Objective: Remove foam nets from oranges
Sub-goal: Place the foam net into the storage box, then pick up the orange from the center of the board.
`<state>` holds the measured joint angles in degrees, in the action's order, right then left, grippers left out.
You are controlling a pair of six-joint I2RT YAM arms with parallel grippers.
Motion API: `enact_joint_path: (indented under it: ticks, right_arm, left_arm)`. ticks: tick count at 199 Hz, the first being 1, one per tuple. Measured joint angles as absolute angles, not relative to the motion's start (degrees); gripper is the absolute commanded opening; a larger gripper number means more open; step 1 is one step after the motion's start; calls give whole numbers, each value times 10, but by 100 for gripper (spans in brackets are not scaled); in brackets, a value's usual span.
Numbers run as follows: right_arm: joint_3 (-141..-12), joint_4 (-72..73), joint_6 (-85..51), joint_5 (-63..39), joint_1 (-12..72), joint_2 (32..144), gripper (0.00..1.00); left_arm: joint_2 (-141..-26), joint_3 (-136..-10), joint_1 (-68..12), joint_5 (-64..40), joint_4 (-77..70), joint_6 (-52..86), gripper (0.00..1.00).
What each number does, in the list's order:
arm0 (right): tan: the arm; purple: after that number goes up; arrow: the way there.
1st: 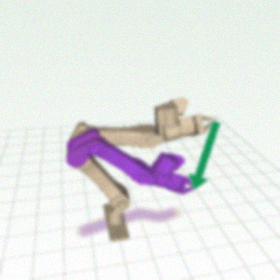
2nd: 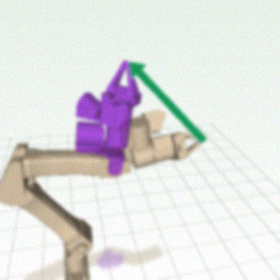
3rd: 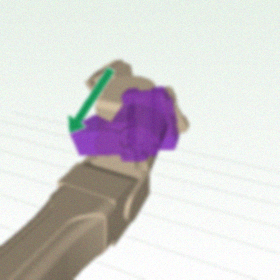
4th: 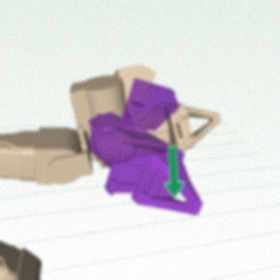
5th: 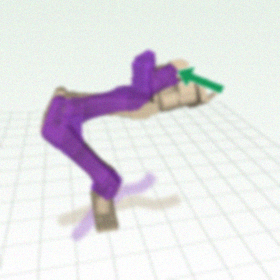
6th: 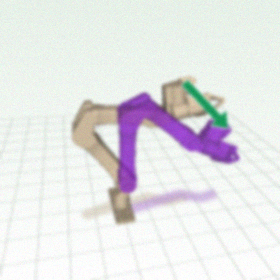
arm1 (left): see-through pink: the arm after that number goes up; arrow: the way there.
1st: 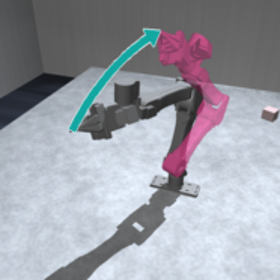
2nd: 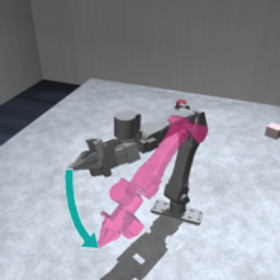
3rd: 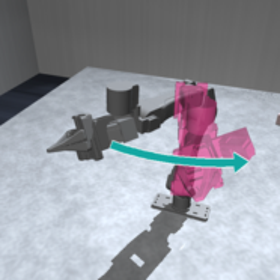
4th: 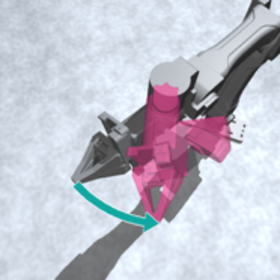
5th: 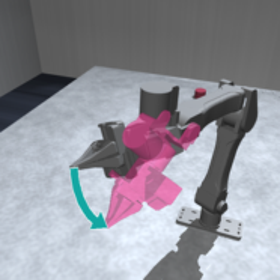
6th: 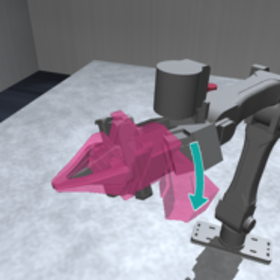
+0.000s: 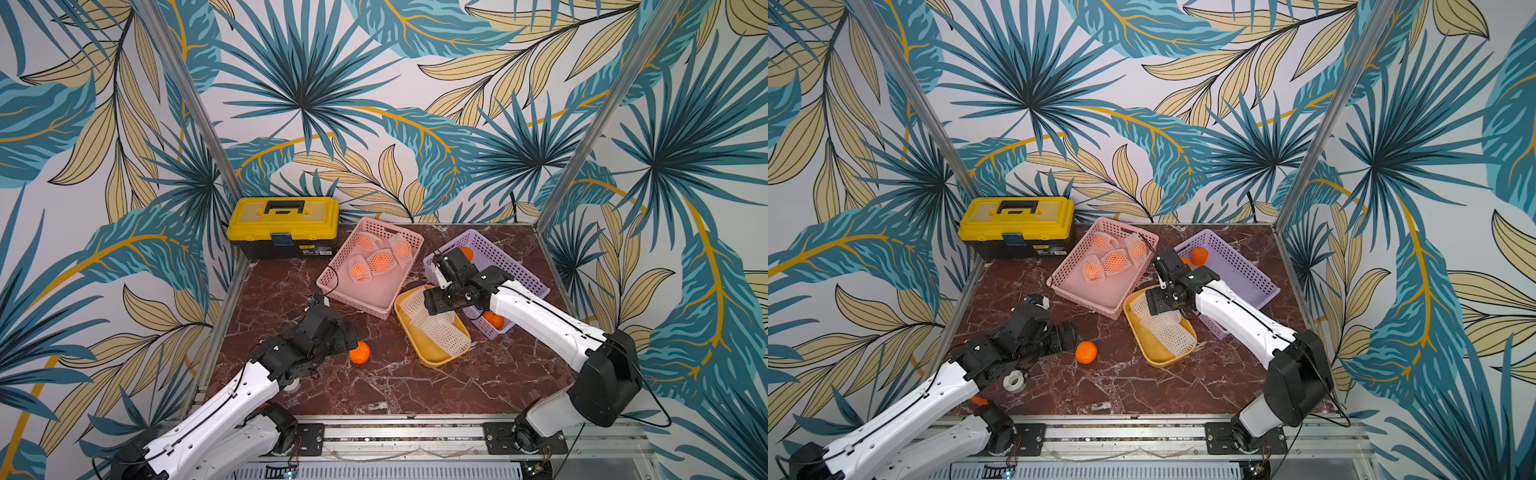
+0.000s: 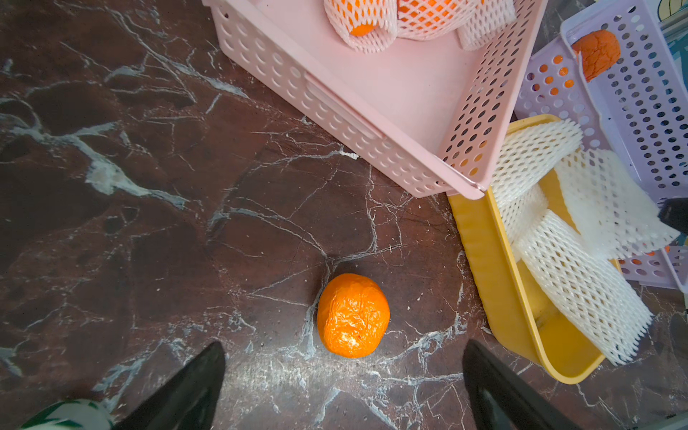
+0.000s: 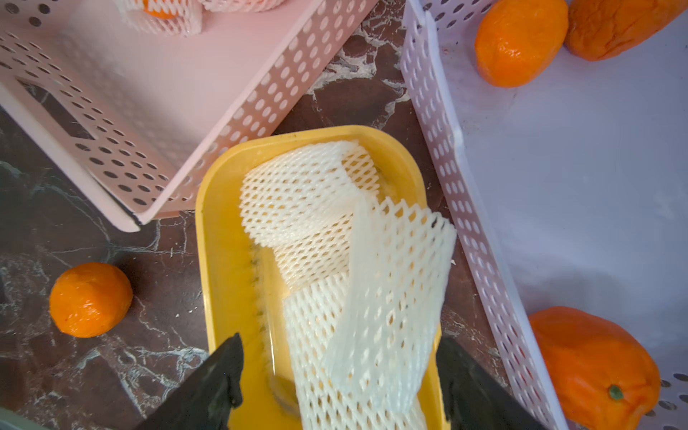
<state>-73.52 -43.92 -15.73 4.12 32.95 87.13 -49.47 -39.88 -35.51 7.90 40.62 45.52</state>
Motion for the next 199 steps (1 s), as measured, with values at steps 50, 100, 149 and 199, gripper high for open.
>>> enact_joint_path:
  ticks: [50,100,149,199]
  right_arm:
    - [-632,-300,-195,-77,368,755,84]
    - [-640,-209,-208,-52,517,807,89]
    - [-735,-240,-208,43,630,979,91]
    - [-825,-292,-249,103,639,1103,94]
  left_arm:
    - [-485,-404,-354,100,430,455,100]
    - [-462,-461,-330,146,478,456,100]
    - [-480,-591,-297,163,540,419,100]
    - [-498,-630,-263,202,562,370,99]
